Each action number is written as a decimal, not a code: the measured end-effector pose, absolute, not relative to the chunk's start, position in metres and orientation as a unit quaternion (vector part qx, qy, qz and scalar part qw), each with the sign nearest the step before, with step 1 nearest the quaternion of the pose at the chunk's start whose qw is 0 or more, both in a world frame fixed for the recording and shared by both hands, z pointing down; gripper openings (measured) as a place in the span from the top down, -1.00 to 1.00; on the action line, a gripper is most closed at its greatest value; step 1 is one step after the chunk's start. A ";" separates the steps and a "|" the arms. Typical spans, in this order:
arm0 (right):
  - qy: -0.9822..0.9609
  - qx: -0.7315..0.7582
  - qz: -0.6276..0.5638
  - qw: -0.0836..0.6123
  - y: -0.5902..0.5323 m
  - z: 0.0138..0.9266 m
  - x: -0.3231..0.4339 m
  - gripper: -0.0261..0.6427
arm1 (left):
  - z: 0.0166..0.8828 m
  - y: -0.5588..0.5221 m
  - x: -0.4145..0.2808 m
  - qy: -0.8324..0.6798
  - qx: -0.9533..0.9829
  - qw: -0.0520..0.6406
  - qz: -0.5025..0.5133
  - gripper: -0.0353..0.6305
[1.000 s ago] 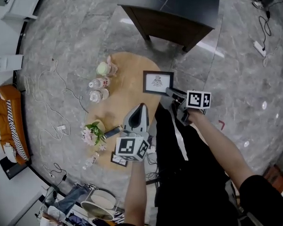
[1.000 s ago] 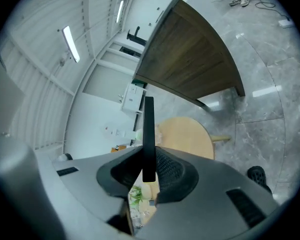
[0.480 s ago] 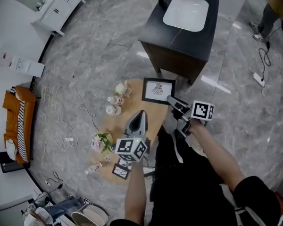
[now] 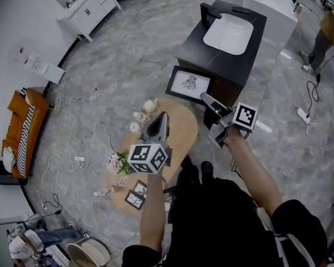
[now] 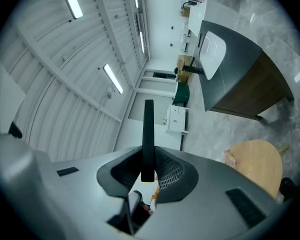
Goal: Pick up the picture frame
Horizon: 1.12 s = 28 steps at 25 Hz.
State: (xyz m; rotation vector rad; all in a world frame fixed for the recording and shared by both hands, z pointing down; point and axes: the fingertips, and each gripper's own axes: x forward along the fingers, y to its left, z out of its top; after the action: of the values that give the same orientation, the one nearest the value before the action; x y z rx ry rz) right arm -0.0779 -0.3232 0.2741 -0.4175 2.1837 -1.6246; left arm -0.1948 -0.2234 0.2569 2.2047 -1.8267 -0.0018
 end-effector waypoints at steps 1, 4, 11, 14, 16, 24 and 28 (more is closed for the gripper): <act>0.779 -0.146 -0.577 0.197 -0.321 0.266 -0.078 0.70 | 0.253 -0.220 -0.195 -0.632 0.763 0.136 -0.002 0.86; 0.782 -0.142 -0.573 0.201 -0.312 0.245 -0.078 0.70 | 0.241 -0.210 -0.196 -0.634 0.763 0.128 -0.005 0.86; 0.795 -0.132 -0.556 0.205 -0.306 0.223 -0.080 0.70 | 0.220 -0.208 -0.197 -0.640 0.760 0.109 -0.017 0.86; 0.794 -0.131 -0.557 0.207 -0.304 0.216 -0.080 0.70 | 0.217 -0.207 -0.197 -0.641 0.760 0.107 -0.016 0.86; 0.792 -0.127 -0.558 0.212 -0.303 0.212 -0.080 0.70 | 0.216 -0.207 -0.197 -0.642 0.759 0.107 -0.013 0.86; 0.790 -0.119 -0.560 0.218 -0.301 0.211 -0.079 0.70 | 0.220 -0.207 -0.197 -0.643 0.758 0.110 -0.008 0.86; 0.791 -0.115 -0.559 0.220 -0.301 0.211 -0.079 0.70 | 0.222 -0.206 -0.197 -0.644 0.757 0.111 -0.006 0.86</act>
State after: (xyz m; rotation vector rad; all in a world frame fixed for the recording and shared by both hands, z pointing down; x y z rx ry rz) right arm -0.0789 -0.3011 0.2111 -0.3190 2.1881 -1.5467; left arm -0.1966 -0.2063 0.2215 2.2242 -1.8911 -0.0165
